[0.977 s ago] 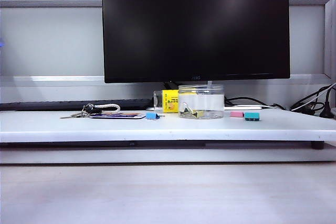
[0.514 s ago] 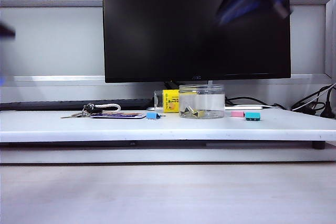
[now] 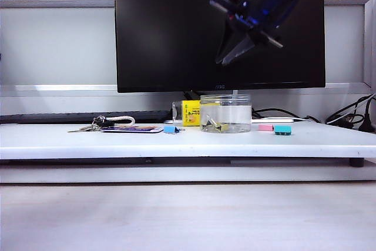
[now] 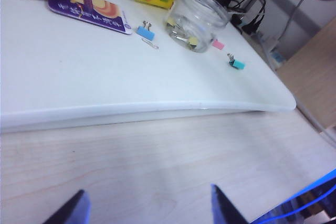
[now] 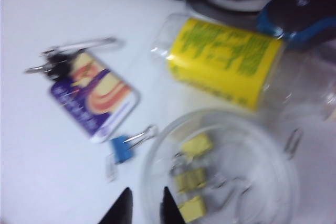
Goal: Take the clips out of the round transparent plastic box and place them on the table.
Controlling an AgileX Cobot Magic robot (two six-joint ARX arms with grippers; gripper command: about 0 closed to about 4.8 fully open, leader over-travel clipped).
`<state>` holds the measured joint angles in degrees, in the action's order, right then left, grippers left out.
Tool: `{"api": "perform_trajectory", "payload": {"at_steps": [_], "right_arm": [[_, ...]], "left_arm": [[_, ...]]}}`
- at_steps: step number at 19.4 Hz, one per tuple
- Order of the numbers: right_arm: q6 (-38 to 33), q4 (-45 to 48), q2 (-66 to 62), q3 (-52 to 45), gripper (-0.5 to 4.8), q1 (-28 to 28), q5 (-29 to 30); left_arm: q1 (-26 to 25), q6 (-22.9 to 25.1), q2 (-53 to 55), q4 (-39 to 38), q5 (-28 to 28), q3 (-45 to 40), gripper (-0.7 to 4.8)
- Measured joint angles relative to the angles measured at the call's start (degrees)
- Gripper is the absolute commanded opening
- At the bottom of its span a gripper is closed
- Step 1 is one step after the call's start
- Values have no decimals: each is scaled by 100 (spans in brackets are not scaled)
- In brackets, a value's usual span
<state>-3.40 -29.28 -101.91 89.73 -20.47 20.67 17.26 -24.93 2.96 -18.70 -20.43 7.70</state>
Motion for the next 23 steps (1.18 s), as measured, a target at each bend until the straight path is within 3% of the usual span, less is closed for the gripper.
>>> {"api": "perform_trajectory", "payload": {"at_steps": [4, 11, 16, 19, 23], "right_arm": [[356, -514, -409, 540, 80, 4, -278], [605, -713, -669, 551, 86, -22, -293], [625, -761, -787, 551, 87, -26, -286], [627, -852, -866, 678, 108, -28, -280], [625, -927, -1016, 887, 110, -26, -247]], "left_arm": [[0, 463, 1073, 160, -186, 376, 313], [31, 909, 4054, 1333, -348, 1757, 313], [793, 1392, 5580, 1425, -444, 2811, 312], [1467, 1919, 6137, 1445, 179, 3654, 312], [1672, 2046, 6415, 1163, 911, 4253, 312]]}}
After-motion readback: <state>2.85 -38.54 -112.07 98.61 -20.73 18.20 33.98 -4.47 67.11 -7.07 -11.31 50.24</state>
